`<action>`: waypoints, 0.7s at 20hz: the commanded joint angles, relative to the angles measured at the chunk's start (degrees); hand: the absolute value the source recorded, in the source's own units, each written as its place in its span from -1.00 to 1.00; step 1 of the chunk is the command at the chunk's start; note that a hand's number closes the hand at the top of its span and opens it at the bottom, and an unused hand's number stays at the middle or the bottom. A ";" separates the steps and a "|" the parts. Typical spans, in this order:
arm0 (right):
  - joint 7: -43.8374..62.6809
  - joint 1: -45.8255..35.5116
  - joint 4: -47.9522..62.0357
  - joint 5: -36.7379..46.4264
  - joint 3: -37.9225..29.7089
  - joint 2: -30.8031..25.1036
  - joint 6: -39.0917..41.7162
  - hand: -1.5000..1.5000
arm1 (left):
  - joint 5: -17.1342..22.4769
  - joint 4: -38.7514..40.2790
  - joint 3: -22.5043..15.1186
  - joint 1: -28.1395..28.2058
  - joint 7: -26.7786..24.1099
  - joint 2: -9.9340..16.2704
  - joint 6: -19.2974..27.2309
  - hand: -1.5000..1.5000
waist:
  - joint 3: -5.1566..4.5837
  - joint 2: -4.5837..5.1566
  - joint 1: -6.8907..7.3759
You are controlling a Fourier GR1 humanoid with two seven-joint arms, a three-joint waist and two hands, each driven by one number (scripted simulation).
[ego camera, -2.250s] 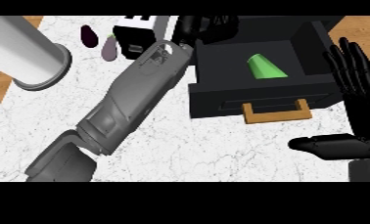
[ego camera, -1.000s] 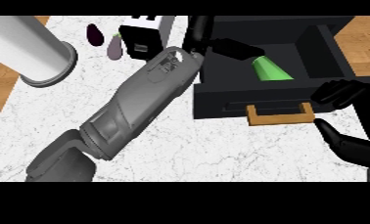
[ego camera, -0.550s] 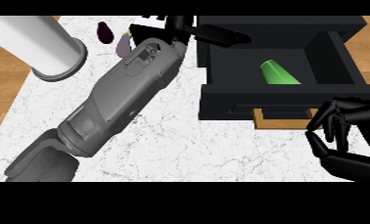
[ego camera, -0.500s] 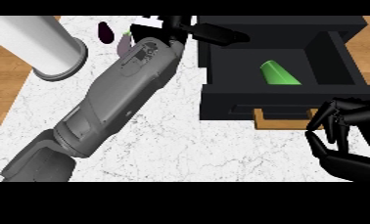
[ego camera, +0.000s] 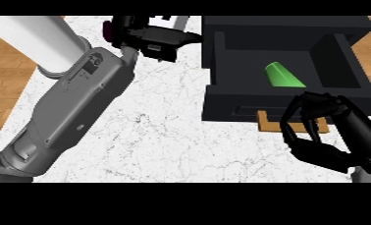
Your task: Pick up the cup, place it into the drawer and close the drawer
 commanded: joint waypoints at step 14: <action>-12.53 -18.06 41.51 36.14 13.46 0.60 -18.76 1.00 | 1.66 -17.03 5.74 21.39 -1.62 10.82 -7.65 -1.00 | 0.07 0.78 1.57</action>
